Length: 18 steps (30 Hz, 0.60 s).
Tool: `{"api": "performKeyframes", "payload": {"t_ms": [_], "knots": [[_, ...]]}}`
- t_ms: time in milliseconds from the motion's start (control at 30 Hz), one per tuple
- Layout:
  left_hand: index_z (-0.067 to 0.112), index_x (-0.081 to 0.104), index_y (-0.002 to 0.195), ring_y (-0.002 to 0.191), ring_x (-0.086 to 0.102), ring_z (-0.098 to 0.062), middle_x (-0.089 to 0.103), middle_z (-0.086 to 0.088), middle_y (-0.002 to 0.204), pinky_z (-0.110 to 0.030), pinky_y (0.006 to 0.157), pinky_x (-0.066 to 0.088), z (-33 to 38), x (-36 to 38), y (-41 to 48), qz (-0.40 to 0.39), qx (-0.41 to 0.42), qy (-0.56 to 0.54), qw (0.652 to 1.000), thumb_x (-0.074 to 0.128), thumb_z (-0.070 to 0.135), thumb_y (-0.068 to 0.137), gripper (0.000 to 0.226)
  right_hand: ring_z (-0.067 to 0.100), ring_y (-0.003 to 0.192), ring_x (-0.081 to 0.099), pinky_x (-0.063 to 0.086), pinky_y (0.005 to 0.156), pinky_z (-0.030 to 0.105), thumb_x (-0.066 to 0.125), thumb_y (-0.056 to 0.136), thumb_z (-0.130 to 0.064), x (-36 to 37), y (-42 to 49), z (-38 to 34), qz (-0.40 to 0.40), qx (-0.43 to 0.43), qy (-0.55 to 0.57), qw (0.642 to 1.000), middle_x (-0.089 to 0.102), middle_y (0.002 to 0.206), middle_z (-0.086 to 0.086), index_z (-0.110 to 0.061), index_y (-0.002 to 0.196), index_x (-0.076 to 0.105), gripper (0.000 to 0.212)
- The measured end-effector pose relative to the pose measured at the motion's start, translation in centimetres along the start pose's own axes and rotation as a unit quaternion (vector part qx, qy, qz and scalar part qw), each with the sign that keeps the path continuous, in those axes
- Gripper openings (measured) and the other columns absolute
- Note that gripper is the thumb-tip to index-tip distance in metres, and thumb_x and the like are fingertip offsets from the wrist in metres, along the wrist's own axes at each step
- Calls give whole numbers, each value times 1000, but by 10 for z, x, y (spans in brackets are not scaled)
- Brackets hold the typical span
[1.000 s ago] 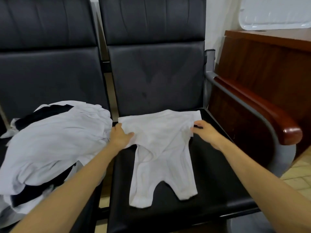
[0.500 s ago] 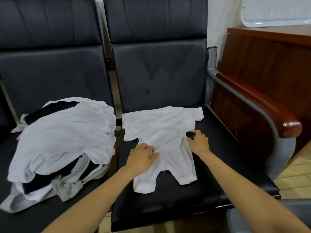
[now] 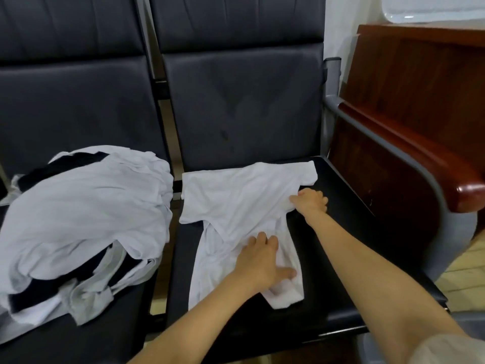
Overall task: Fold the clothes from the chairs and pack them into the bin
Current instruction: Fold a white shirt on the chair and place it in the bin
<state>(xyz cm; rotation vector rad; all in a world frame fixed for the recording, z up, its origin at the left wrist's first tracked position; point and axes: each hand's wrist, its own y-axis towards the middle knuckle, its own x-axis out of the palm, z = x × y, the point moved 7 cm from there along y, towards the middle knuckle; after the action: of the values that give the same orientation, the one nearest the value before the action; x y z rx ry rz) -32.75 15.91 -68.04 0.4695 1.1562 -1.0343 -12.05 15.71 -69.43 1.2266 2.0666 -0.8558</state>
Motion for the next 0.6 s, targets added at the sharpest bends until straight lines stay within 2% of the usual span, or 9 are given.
{"api": "performKeyframes", "payload": {"t_ms": [100,167,200,267,367,433,500,533,600], "knots": [[15,54,108,103,48,-21,50,-2,110,-30,86,39,-3,5,9,45,9,-15,999,46,37,98,26,31,102,48,42,82,36,52,92,-22,0,1,-9,-6,-61,138,989,51,98,8,-15,83,50,12],[17,52,96,87,50,-13,51,2,94,-26,78,42,-6,0,12,34,-12,-137,990,45,33,99,17,21,79,45,37,62,29,50,93,-14,-15,-3,-17,1,-107,256,961,44,78,1,-17,79,39,18],[19,50,92,78,49,-9,50,6,85,-23,72,42,-6,-2,11,13,-25,-225,974,46,32,99,16,17,71,43,34,57,29,50,93,-12,-28,-8,-23,24,-147,259,954,42,74,0,-16,80,38,18],[21,52,85,70,48,-6,51,7,76,-20,68,42,4,-11,5,-27,-2,-342,939,50,35,97,19,17,66,44,34,58,31,52,93,-10,-57,-19,-37,115,-251,139,951,47,75,3,-13,85,41,14],[15,64,84,77,60,-7,66,1,83,-20,81,50,18,-17,-7,-69,51,-363,928,54,46,93,34,27,97,50,39,81,36,59,90,-14,-68,-33,-44,220,-307,-196,905,53,104,11,-9,105,51,18],[12,66,90,82,62,-11,68,-1,91,-12,79,45,3,-23,-1,-16,23,-318,948,53,46,94,37,29,110,44,37,91,36,62,88,-23,-65,-35,-31,223,-256,-287,896,47,119,12,-12,117,47,34],[13,65,101,91,58,-15,63,-1,99,-9,79,40,-27,-38,6,92,-21,-154,984,49,34,98,27,26,110,43,37,91,35,59,90,-33,-53,-47,-23,195,-281,-285,895,46,120,10,-13,119,48,37],[16,64,111,100,55,-18,61,-2,109,-16,85,41,-43,-44,6,135,-36,-67,988,47,29,98,24,25,111,44,38,92,34,56,93,-35,-41,-54,-21,160,-315,-276,894,48,121,9,-14,120,51,35],[21,55,128,118,44,-24,51,-2,129,-32,96,38,-78,-41,7,140,-79,33,986,45,26,97,33,25,117,43,38,96,34,51,96,-35,-13,-64,-13,48,-351,-231,906,49,127,8,-15,125,54,35]]}}
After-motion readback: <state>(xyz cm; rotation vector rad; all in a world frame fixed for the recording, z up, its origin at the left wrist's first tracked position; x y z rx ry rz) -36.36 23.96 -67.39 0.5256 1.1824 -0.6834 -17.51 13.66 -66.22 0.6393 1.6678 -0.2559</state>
